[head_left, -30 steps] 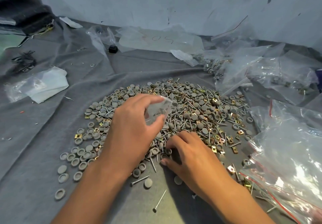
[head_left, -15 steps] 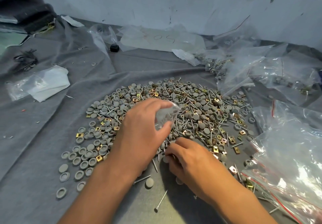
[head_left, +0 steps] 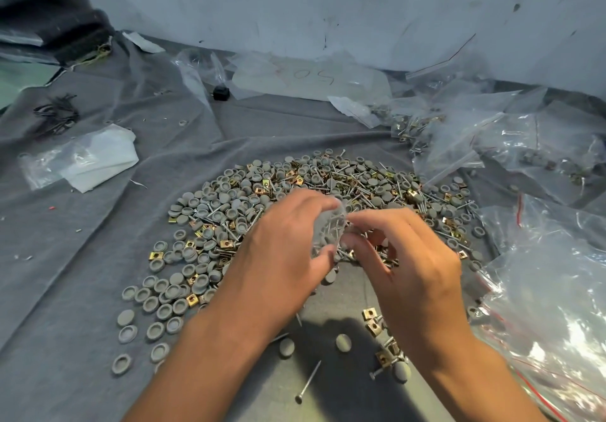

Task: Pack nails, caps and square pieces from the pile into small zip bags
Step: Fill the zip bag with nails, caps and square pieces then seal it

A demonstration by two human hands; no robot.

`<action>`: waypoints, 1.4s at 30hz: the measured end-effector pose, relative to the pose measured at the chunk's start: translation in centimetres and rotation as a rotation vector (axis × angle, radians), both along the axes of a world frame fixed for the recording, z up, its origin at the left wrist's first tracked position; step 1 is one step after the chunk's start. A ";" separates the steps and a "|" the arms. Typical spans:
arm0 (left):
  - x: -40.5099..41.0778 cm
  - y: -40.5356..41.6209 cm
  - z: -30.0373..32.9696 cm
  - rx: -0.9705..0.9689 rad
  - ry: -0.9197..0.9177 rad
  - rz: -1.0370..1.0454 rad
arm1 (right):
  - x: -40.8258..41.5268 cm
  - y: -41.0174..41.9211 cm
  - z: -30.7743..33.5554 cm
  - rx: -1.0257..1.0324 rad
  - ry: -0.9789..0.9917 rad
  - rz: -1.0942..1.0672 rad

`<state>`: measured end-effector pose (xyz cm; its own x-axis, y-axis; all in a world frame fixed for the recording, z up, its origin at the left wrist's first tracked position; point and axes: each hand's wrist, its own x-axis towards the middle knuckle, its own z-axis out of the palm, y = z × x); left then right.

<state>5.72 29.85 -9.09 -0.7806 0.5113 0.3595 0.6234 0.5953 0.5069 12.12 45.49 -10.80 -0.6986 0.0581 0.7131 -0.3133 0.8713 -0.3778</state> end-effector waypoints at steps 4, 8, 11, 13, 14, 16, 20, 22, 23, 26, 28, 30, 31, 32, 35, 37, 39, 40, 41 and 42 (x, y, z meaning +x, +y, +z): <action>0.1 0.1 0.1 -0.012 0.000 0.000 | -0.4 -0.2 0.1 0.005 0.096 0.018; 0.1 0.0 0.0 -0.012 -0.007 -0.018 | -0.6 -0.5 0.2 -0.027 0.004 0.056; 0.0 -0.1 0.2 0.019 -0.001 0.001 | 0.2 0.6 0.6 -0.041 -0.098 0.064; 0.0 -0.2 0.2 0.034 -0.002 0.007 | 0.8 1.8 0.8 0.010 -0.440 0.161; 0.0 -0.2 0.3 0.038 -0.003 0.006 | 1.0 2.1 0.7 0.056 -0.679 0.232; 0.1 -0.3 0.3 0.039 -0.003 0.007 | 1.4 2.4 -0.3 0.262 -0.971 0.318; 0.0 -0.3 0.2 0.038 -0.019 0.018 | 1.4 1.8 -1.2 0.240 -0.913 0.321; -0.1 -0.3 0.2 0.036 -0.025 0.023 | 1.0 1.9 -1.2 0.084 -0.791 0.257; -0.1 -0.3 0.2 0.037 -0.026 0.023 | 0.8 1.9 -1.4 0.034 -0.714 0.204; -0.1 -0.3 0.3 0.045 -0.025 0.021 | -0.1 1.2 -2.1 0.012 -0.572 0.117; -0.1 -0.3 0.3 0.051 -0.027 0.020 | -0.4 0.4 -2.7 0.088 -0.580 0.103; -0.1 -0.3 0.3 0.058 -0.036 0.019 | -0.3 0.3 -3.1 0.151 -0.575 0.087; -0.1 -0.3 0.3 0.061 -0.038 0.020 | -0.3 0.5 -3.2 0.139 -0.567 0.082; -0.1 -0.4 0.3 0.061 -0.038 0.021 | -0.3 0.7 -3.2 0.100 -0.556 0.080; -0.1 -0.3 0.3 0.058 -0.030 0.027 | -0.6 1.3 -2.8 0.026 -0.516 0.115; -0.1 -0.3 0.4 0.059 -0.026 0.023 | -0.6 0.9 -2.8 0.087 -0.544 0.159; 0.0 -0.2 0.4 0.058 -0.032 0.019 | -0.4 0.6 -3.2 0.158 -0.585 0.163; 0.0 -0.3 0.4 0.056 -0.033 0.020 | -0.3 0.7 -3.5 0.166 -0.584 0.152; 0.0 -0.3 0.4 0.054 -0.032 0.021 | -0.3 0.8 -3.6 0.152 -0.581 0.138; 0.0 -0.4 0.4 0.051 -0.028 0.024 | -0.4 1.0 -3.5 0.109 -0.578 0.124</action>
<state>5.68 29.46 -8.71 -0.8025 0.4741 0.3622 0.5944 0.5827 0.5542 11.70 46.51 -14.28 -0.9719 -0.1006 0.2126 -0.1852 0.8845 -0.4282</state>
